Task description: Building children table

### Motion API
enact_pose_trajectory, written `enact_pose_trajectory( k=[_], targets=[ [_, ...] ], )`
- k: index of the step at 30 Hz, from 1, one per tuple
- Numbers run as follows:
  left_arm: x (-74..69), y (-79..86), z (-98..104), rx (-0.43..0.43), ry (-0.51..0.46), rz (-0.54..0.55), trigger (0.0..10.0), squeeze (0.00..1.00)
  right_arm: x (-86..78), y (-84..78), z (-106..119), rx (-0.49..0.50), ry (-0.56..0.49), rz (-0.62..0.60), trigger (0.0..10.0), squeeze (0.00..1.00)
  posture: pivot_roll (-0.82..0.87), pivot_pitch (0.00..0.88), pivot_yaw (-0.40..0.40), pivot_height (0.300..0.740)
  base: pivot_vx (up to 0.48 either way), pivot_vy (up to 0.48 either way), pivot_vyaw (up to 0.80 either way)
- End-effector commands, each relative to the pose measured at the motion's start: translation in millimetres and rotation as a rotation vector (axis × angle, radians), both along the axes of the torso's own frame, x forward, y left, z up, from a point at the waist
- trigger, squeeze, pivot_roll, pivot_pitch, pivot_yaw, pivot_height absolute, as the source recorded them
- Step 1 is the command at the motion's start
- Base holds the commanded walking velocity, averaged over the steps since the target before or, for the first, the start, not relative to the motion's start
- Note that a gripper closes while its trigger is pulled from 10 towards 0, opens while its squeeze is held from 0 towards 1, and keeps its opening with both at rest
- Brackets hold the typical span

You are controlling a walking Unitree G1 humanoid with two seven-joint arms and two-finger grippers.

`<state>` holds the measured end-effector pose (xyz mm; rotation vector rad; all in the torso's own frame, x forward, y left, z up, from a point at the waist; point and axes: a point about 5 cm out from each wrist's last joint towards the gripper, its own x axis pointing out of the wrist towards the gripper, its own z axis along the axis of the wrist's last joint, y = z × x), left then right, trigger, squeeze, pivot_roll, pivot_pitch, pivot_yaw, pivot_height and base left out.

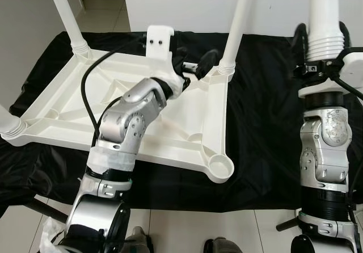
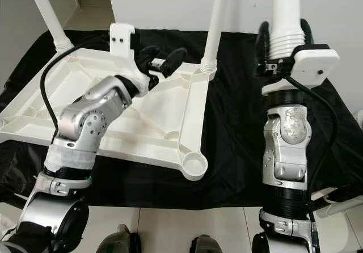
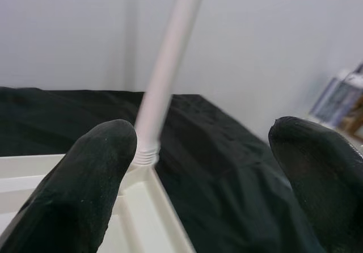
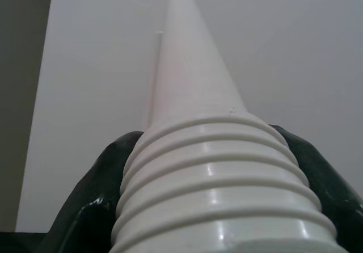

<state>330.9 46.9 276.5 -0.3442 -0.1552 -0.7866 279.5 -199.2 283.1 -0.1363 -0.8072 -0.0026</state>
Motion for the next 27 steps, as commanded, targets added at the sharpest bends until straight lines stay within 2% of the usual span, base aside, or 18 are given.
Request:
enact_pose_trajectory(
  k=[1, 7, 8, 9, 10, 11, 13, 16, 18, 21, 23, 27],
  targets=[
    [-14.5, -9.0, 13.1, -0.028, -0.109, -0.327, 10.0, 0.00, -4.5, 5.2, 9.9, -0.029, -0.039, 0.037, 10.0, 0.00, 0.03, 0.000, 0.019, 0.740, 0.000, 0.000, 0.00],
    [-14.6, -8.5, 19.9, -0.065, -0.103, -0.369, 10.0, 0.00, -5.0, 8.9, 11.1, -0.057, -0.035, 0.068, 10.0, 0.00, 0.03, 0.000, 0.018, 0.740, 0.000, 0.000, 0.00],
    [-14.9, -7.4, 23.9, -0.085, -0.094, -0.419, 10.0, 0.00, -5.3, 10.9, 8.9, -0.078, -0.019, 0.090, 10.0, 0.00, 0.03, 0.000, 0.018, 0.740, 0.000, 0.000, 0.00],
    [-14.9, -7.4, 23.9, -0.085, -0.094, -0.419, 10.0, 0.00, -5.3, 10.9, 8.9, -0.078, -0.019, 0.090, 10.0, 0.00, 0.03, 0.000, 0.018, 0.740, 0.000, 0.000, 0.00],
    [-13.9, -6.4, 27.7, -0.107, -0.070, -0.464, 10.0, 0.00, -6.5, 13.4, 4.3, -0.102, 0.007, 0.116, 10.0, 0.00, 0.03, 0.000, 0.017, 0.740, 0.000, 0.000, 0.00],
    [-13.9, -6.4, 27.7, -0.107, -0.070, -0.464, 10.0, 0.00, -6.5, 13.4, 4.3, -0.102, 0.007, 0.116, 10.0, 0.00, 0.03, 0.000, 0.017, 0.740, 0.000, 0.000, 0.00],
    [-9.6, -5.3, 33.4, -0.163, -0.001, -0.531, 10.0, 0.00, -10.9, 18.4, -8.1, -0.138, 0.068, 0.166, 10.0, 0.00, 0.02, 0.000, 0.019, 0.740, 0.000, 0.000, 0.00],
    [-7.9, -5.3, 34.4, -0.180, 0.023, -0.543, 10.0, 0.00, -12.4, 19.7, -11.9, -0.145, 0.088, 0.182, 10.0, 0.00, 0.02, 0.000, 0.019, 0.740, 0.000, 0.000, 0.00],
    [-3.1, -7.6, 35.8, -0.244, 0.095, -0.587, 10.0, 0.00, -16.6, 23.1, -23.9, -0.152, 0.141, 0.209, 10.0, 0.00, 0.01, 0.000, 0.025, 0.740, 0.000, 0.000, 0.00],
    [-3.1, -7.6, 35.8, -0.244, 0.095, -0.587, 10.0, 0.00, -16.6, 23.1, -23.9, -0.152, 0.141, 0.209, 10.0, 0.00, 0.01, 0.000, 0.025, 0.740, 0.000, 0.000, 0.00],
    [0.6, -9.4, 38.1, -0.302, 0.149, -0.629, 10.0, 0.00, -20.5, 27.9, -34.9, -0.160, 0.186, 0.231, 10.0, 0.00, 0.00, 0.000, 0.030, 0.740, 0.000, 0.000, 0.00],
    [3.4, -13.7, 35.7, -0.296, 0.157, -0.633, 10.0, 0.00, -23.0, 33.1, -42.7, -0.171, 0.219, 0.255, 10.0, 0.00, -0.01, 0.000, 0.035, 0.740, 0.000, 0.000, 0.00]
  ],
)
